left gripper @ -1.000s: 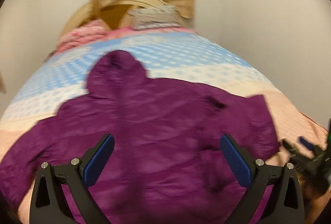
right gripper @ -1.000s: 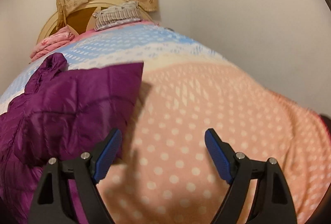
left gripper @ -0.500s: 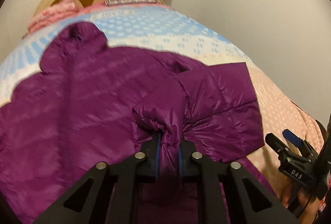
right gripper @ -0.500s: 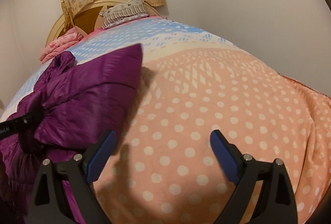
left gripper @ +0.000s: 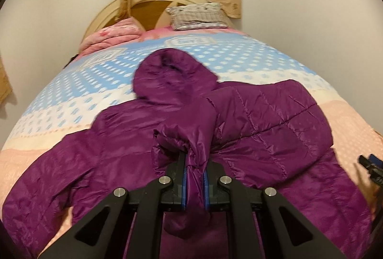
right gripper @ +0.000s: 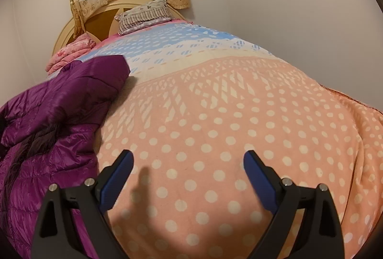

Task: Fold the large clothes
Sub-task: 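Grasp the other sleeve cuff with the left tool, then fold the held sleeve across the jacket body and open the left tool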

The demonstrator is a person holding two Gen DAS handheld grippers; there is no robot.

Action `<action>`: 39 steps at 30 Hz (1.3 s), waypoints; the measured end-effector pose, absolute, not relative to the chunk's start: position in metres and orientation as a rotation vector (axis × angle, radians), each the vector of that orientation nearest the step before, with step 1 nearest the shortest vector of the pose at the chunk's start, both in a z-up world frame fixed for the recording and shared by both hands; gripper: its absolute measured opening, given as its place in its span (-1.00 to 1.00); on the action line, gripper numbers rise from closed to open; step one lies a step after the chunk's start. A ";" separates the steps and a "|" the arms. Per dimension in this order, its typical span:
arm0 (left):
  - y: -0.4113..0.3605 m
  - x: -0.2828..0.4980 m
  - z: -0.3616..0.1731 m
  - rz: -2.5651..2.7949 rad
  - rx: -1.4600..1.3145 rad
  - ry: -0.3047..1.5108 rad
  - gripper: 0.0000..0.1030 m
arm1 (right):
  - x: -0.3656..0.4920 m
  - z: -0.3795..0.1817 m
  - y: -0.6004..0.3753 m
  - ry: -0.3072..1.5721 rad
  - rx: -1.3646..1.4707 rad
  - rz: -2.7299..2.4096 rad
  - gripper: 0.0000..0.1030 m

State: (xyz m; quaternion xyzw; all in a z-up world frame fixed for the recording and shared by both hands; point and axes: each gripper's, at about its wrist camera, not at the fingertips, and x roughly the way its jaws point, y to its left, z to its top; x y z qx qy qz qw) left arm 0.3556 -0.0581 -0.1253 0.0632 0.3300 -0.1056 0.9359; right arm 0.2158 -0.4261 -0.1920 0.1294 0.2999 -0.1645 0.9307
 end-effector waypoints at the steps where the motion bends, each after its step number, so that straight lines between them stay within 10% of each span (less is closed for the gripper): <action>1: -0.052 0.357 -0.128 -0.195 0.133 0.669 -0.82 | 0.216 -0.192 -0.426 0.613 0.265 -0.337 0.85; 26: -0.008 0.394 -0.198 -0.085 0.128 0.797 -0.23 | 0.178 -0.192 -0.358 0.553 0.254 -0.319 0.99; 30: 0.006 0.397 -0.199 -0.115 0.087 0.804 0.01 | 0.171 -0.196 -0.331 0.565 0.183 -0.299 0.55; 39: 0.026 0.388 -0.200 -0.131 0.109 0.801 0.25 | 0.147 -0.209 -0.312 0.594 0.179 -0.254 0.48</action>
